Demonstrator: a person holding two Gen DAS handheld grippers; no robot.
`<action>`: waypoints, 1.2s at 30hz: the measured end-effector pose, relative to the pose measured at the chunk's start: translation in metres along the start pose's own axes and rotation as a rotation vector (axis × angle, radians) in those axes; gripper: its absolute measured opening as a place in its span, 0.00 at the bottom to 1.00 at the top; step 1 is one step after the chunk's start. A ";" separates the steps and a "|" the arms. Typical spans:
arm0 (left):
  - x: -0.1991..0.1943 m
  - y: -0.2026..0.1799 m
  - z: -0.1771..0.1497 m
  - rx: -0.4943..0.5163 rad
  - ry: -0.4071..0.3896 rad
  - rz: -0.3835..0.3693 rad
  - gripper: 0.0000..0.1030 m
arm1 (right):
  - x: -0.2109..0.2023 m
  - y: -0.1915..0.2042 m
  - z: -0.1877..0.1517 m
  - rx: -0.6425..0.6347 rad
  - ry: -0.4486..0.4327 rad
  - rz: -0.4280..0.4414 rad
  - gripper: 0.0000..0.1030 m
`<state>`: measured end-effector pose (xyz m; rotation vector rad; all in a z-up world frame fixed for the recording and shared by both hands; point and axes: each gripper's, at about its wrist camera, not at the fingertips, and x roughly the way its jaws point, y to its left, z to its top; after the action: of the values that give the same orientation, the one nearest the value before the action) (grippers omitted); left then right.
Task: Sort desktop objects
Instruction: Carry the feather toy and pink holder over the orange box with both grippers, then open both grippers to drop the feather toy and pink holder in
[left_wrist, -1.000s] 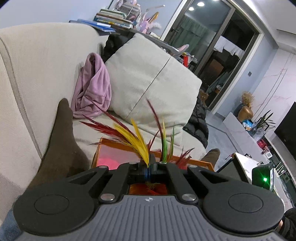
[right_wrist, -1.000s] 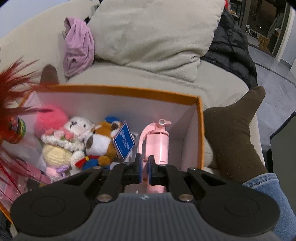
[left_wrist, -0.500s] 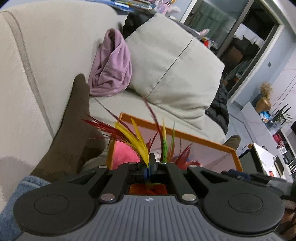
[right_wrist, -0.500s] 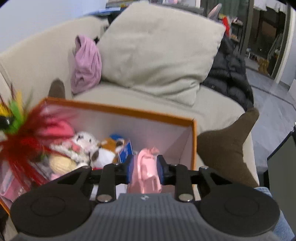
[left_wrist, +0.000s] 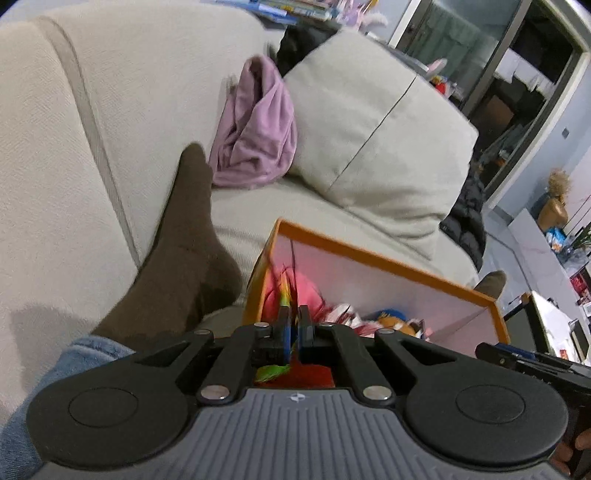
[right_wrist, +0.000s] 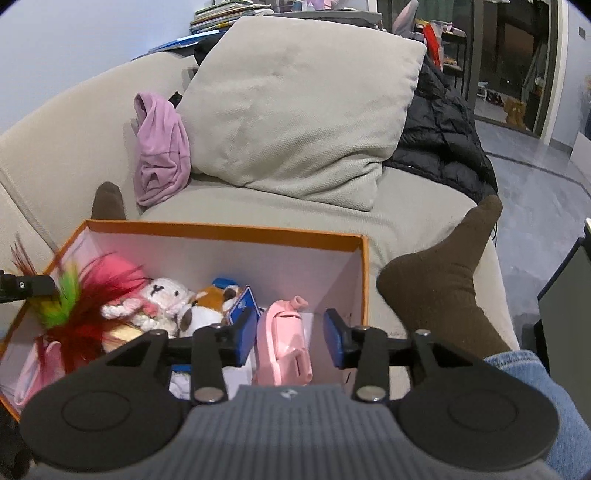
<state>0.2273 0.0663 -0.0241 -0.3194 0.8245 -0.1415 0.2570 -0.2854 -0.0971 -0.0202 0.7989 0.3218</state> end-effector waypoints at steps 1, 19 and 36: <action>-0.004 -0.003 0.001 0.007 -0.010 -0.003 0.02 | -0.004 0.001 0.001 0.003 -0.007 0.007 0.43; -0.099 -0.098 -0.043 0.264 -0.188 -0.010 0.18 | -0.107 0.015 -0.019 -0.020 -0.209 0.115 0.52; -0.092 -0.117 -0.085 0.385 -0.233 0.022 0.78 | -0.115 0.041 -0.048 -0.109 -0.250 0.045 0.65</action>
<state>0.1031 -0.0403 0.0250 0.0367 0.5540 -0.2342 0.1365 -0.2844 -0.0448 -0.0630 0.5344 0.4013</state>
